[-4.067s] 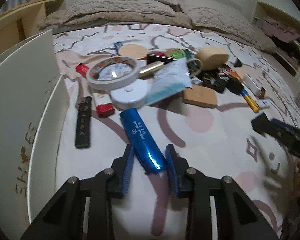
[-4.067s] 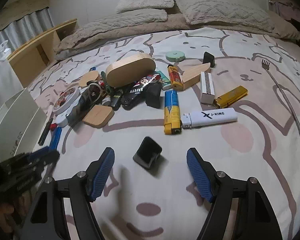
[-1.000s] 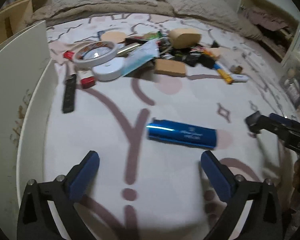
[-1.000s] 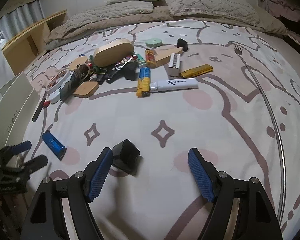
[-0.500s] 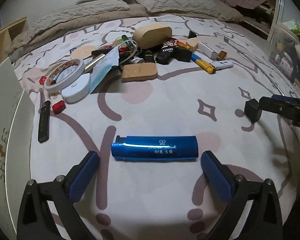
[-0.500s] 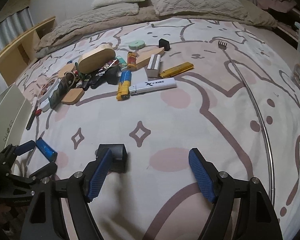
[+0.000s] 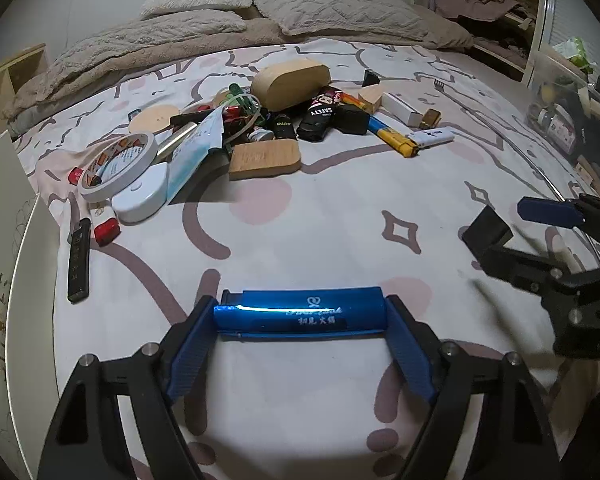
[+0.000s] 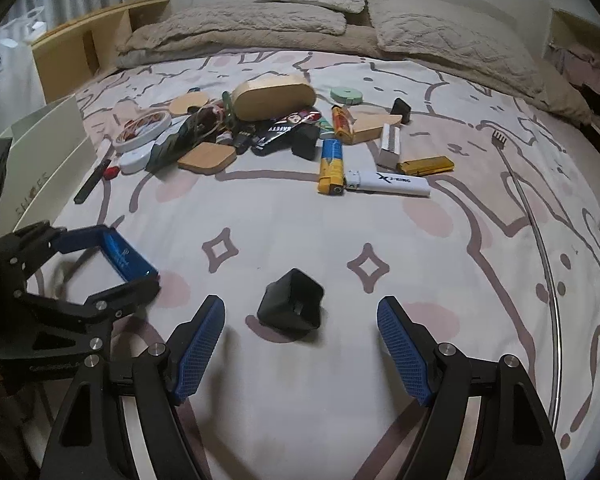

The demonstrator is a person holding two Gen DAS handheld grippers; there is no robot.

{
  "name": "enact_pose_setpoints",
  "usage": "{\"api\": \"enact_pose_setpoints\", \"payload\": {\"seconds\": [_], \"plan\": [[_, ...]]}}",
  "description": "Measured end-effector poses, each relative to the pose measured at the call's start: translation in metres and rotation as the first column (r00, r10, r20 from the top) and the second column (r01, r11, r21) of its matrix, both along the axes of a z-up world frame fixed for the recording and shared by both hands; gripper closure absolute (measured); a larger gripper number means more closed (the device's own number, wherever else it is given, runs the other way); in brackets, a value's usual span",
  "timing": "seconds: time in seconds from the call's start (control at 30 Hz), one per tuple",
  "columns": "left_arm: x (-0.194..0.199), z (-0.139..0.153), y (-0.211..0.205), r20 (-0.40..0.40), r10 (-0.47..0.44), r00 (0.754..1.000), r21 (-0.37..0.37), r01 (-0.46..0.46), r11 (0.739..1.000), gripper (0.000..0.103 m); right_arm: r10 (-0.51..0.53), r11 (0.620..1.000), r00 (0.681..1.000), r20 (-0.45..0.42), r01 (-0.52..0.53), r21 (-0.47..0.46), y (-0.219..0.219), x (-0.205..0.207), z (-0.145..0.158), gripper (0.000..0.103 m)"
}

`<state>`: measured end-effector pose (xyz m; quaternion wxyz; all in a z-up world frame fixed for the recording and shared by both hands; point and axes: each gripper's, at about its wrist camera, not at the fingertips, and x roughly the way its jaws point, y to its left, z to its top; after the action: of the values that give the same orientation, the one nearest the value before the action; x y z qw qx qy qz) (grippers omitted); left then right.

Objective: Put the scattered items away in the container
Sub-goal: 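Lift the blue lighter with the left tool while the right tool carries the holder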

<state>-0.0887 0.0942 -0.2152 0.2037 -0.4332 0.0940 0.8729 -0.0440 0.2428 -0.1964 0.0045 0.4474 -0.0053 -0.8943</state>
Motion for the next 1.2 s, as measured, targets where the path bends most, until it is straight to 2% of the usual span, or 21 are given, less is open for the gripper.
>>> {"api": "enact_pose_setpoints", "payload": {"seconds": [0.13, 0.27, 0.43, 0.57, 0.7, 0.8, 0.9, 1.1, 1.2], "plan": [[0.001, 0.0, 0.001, -0.005, 0.0, 1.0, -0.003, 0.0, 1.0, 0.021, -0.095, 0.994, 0.995, -0.005, 0.094, -0.064, 0.024, -0.001, 0.002, 0.024], [0.003, 0.001, 0.001, 0.004, 0.012, 1.0, -0.008, -0.012, 1.0, 0.021, -0.13, 0.985, 0.991, 0.027, 0.133, -0.113, 0.039, -0.004, -0.005, 0.024], [0.009, 0.002, 0.001, 0.008, 0.02, 1.0, -0.019, -0.019, 1.0, 0.021, -0.166, 0.983, 0.986, 0.019, 0.167, -0.078, 0.046, 0.0, -0.001, 0.024], [0.01, 0.002, 0.0, 0.014, 0.036, 0.999, -0.023, -0.035, 0.999, 0.021, -0.194, 0.974, 0.981, 0.031, 0.196, -0.111, 0.058, 0.001, -0.002, 0.024], [0.014, 0.005, -0.002, 0.013, 0.055, 0.998, -0.028, -0.054, 0.998, 0.021, -0.22, 0.97, 0.975, 0.022, 0.222, -0.102, 0.065, 0.002, 0.0, 0.024], [0.015, 0.008, -0.004, 0.014, 0.058, 0.998, -0.018, -0.058, 0.998, 0.021, -0.202, 0.967, 0.979, -0.01, 0.197, -0.161, 0.066, 0.004, 0.005, 0.024], [0.016, 0.011, -0.005, 0.014, 0.059, 0.998, -0.007, -0.059, 0.998, 0.021, -0.141, 0.976, 0.989, -0.043, 0.132, -0.175, 0.053, 0.005, 0.01, 0.024], [0.018, 0.014, -0.006, 0.015, 0.062, 0.998, 0.004, -0.062, 0.998, 0.021, 0.018, 0.996, 0.997, -0.077, -0.025, -0.087, 0.009, 0.004, 0.013, 0.024], [0.02, 0.015, -0.006, 0.014, 0.063, 0.998, 0.008, -0.064, 0.998, 0.021, 0.035, 0.999, 0.998, -0.061, -0.036, -0.022, -0.004, 0.0, 0.008, 0.024]]}}
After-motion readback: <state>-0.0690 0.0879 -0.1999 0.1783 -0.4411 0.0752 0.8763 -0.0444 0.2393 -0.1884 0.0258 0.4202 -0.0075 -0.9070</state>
